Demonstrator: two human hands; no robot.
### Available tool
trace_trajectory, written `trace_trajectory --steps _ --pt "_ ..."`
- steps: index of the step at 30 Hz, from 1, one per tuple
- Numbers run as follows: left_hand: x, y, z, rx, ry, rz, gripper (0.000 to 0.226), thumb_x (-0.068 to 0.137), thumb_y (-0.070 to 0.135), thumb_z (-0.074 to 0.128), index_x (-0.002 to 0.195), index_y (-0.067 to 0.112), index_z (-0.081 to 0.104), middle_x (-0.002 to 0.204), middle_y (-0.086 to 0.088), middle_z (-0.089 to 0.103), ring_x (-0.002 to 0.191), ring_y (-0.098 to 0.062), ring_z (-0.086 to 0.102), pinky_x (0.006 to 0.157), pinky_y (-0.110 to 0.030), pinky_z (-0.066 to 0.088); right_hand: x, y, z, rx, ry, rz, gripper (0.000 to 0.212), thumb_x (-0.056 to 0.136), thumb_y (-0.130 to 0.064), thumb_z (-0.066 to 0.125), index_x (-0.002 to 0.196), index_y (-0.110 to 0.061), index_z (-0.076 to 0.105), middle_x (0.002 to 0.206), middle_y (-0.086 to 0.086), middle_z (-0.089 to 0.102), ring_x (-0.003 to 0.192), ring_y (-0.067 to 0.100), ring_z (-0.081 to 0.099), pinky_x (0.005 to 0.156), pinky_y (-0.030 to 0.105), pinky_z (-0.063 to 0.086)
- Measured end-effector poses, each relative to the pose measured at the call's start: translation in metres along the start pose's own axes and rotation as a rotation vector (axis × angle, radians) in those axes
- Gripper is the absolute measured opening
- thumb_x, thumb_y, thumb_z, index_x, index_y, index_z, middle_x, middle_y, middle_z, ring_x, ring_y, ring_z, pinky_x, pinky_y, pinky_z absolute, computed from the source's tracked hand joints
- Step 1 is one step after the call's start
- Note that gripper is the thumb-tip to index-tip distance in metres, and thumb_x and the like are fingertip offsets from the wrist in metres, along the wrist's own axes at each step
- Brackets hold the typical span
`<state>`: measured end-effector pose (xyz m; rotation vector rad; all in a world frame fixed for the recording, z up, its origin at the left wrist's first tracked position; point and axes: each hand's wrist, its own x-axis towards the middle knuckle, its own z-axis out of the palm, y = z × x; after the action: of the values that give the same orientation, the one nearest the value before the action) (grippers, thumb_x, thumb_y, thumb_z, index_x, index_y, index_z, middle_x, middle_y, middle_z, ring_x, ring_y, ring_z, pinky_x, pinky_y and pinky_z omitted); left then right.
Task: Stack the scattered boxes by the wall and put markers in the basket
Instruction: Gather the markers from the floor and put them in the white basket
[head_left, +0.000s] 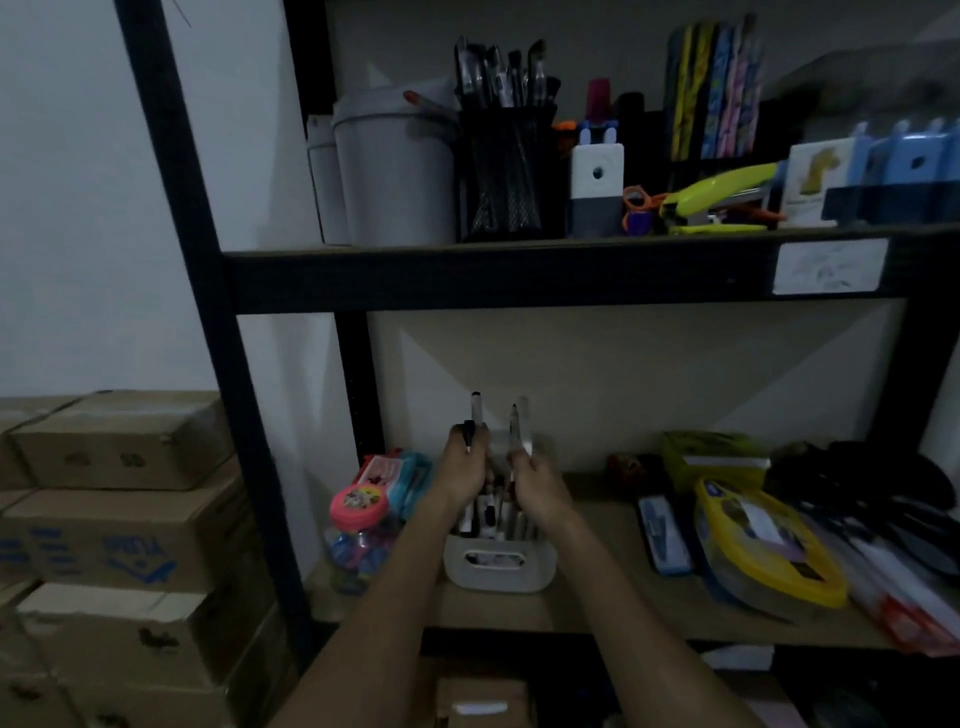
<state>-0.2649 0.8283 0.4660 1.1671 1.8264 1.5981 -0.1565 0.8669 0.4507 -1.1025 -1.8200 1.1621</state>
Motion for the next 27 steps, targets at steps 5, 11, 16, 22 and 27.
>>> trace_trajectory --steps 5,11,16,22,27 --pt "0.015 -0.017 0.012 0.117 -0.051 -0.065 0.040 0.105 0.038 0.030 0.136 0.014 0.041 0.116 -0.002 0.053 0.099 -0.014 0.058 0.079 -0.020 0.042 0.024 0.007 0.004 -0.001 -0.116 0.129 0.047 0.106 -0.037 0.028 0.106 -0.004 0.061 0.088 0.015 0.065 0.074 0.023 0.062 0.068 0.031 0.049" --pt "0.021 -0.027 0.016 0.053 -0.069 -0.160 0.042 0.106 0.036 0.023 0.113 0.019 0.060 0.109 -0.002 0.060 0.088 0.003 0.060 0.081 -0.009 0.042 0.032 0.012 0.009 -0.175 -0.244 0.196 0.045 0.106 -0.025 0.031 0.143 -0.004 0.044 0.140 0.022 0.051 0.125 0.034 0.052 0.096 0.034 0.043" --pt "0.023 -0.026 0.016 0.046 -0.017 -0.280 0.046 0.107 0.038 0.019 0.120 0.013 0.056 0.124 -0.002 0.053 0.105 -0.018 0.055 0.093 -0.017 0.032 0.032 0.016 0.009 -0.209 -0.337 0.216 0.034 0.104 -0.015 0.037 0.123 0.002 0.060 0.127 0.018 0.060 0.126 0.036 0.051 0.089 0.025 0.049" --pt "0.013 -0.017 0.008 0.291 -0.062 -0.179 0.052 0.106 0.037 0.024 0.142 0.006 0.046 0.145 -0.017 0.048 0.132 -0.028 0.046 0.106 -0.027 0.033 0.026 0.010 0.006 -0.183 -0.238 0.132 0.049 0.108 -0.022 0.020 0.123 0.004 0.059 0.136 0.025 0.054 0.127 0.034 0.050 0.108 0.036 0.038" --pt "-0.003 -0.013 -0.009 0.338 -0.033 -0.009 0.031 0.102 0.016 0.039 0.119 0.001 0.060 0.127 -0.020 0.060 0.117 -0.031 0.055 0.094 -0.028 0.039 0.007 -0.003 0.002 -0.082 -0.194 0.003 0.046 0.107 -0.035 0.026 0.123 -0.006 0.057 0.134 0.020 0.056 0.123 0.029 0.052 0.095 0.028 0.039"
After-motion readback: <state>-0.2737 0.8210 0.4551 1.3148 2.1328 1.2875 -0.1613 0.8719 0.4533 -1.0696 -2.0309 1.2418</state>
